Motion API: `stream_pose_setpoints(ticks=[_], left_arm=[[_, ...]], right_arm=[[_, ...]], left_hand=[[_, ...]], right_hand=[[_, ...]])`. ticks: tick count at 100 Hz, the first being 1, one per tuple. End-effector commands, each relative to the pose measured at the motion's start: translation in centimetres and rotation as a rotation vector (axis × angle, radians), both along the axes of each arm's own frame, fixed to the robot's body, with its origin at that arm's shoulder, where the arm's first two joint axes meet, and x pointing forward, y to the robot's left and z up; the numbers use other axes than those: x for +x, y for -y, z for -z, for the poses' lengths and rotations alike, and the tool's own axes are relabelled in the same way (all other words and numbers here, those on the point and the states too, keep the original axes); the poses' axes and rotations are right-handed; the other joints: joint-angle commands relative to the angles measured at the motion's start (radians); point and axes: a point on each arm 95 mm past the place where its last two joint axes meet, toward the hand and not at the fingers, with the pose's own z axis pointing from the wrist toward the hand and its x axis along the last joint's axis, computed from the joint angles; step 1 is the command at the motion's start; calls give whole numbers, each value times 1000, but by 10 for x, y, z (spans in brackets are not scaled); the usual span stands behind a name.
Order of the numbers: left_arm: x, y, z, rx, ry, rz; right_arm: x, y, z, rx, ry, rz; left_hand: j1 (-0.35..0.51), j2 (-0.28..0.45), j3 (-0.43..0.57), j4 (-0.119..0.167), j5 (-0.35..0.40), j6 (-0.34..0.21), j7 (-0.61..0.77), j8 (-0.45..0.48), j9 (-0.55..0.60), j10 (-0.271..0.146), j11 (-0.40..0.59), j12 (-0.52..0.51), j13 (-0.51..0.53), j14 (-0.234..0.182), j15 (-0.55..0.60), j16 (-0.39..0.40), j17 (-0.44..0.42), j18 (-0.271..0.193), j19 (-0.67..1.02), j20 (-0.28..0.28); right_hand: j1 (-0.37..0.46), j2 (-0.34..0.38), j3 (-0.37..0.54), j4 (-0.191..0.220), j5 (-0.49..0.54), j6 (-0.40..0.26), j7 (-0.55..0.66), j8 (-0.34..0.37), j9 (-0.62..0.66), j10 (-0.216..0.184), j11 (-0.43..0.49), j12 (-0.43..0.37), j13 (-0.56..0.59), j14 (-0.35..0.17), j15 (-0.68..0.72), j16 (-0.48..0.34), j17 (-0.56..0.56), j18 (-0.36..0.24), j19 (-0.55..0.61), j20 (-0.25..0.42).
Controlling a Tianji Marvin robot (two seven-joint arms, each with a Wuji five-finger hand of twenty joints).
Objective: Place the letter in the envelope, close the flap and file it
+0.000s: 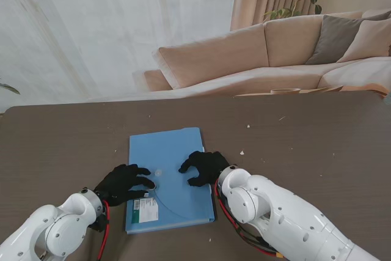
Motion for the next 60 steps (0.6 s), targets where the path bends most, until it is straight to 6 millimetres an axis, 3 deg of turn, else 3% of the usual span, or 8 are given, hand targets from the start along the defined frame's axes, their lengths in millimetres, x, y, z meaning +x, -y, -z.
stream_pose_setpoints(ticks=[1,17,20,28,33,38,46,60], left_arm=[[-1,6,2,12,8,18],[4,10,2,30,60,22],[5,11,2,32,73,23],[9,14,1,61,111,36],[12,17,1,69,139,42],[14,19,1,82,170,47],[19,22,1,107,220,61],[27,27,1,143,242,67]], right_arm=[[-4,-2,4,-9,-22,-10],[-4,-3,4,-9,-22,-12],[-4,-3,4,-10,-21,-13],[-4,-3,4,-11,-22,-15],[-3,-3,4,-13,-20,-16],[-3,-3,4,-14,-20,-18],[-3,-3,4,-17,-22,-23],[-3,-3,4,-14,-28,-28]], left_hand=[[70,15,33,39,-66,-100,-19,-30,-35,-30,7,10,-30,-27,14,5,-9,-26,5,4],[146,-9,87,47,-101,-104,-18,-41,-38,-34,17,15,-27,-32,24,15,-11,-27,14,18],[128,-36,181,53,-104,-105,6,-63,-38,-32,28,24,-27,-31,36,35,-13,-24,14,50],[155,-60,257,67,-99,-108,18,-61,-30,-29,42,30,-23,-27,61,55,-19,-15,32,82],[158,-92,364,92,-86,-108,36,-51,-21,-23,60,37,-19,-20,96,61,-25,-7,44,129],[178,-105,402,106,-72,-108,47,-46,-6,-15,71,41,-11,-8,122,58,-29,2,57,157],[171,-107,325,35,-48,-111,57,-40,26,-8,85,41,-2,8,179,35,-16,22,56,184],[122,-140,289,23,-43,-121,55,-41,38,-9,87,40,4,18,201,27,-9,32,55,185]], right_hand=[[12,7,-11,32,4,1,-2,14,29,20,25,10,-20,-64,-3,-6,-8,-16,-3,21],[13,7,-9,32,5,2,-2,14,30,20,24,10,-19,-63,-2,-6,-8,-16,-3,21],[14,6,-9,32,4,2,-2,14,30,20,25,10,-19,-63,-2,-6,-8,-16,-3,21],[16,6,-7,33,3,0,-2,13,31,20,25,10,-19,-64,-2,-6,-8,-16,-3,21],[19,6,-4,35,3,0,-3,13,30,19,24,10,-19,-64,-2,-6,-8,-16,-3,21],[25,4,3,38,2,-2,-3,13,30,19,24,10,-19,-65,-3,-6,-8,-16,-3,21],[30,-3,35,61,0,-2,-3,13,30,21,24,10,-18,-69,-5,-7,-8,-16,-3,21],[34,-6,65,88,-1,5,0,14,29,30,30,12,-10,-80,-13,-14,0,-25,-9,17]])
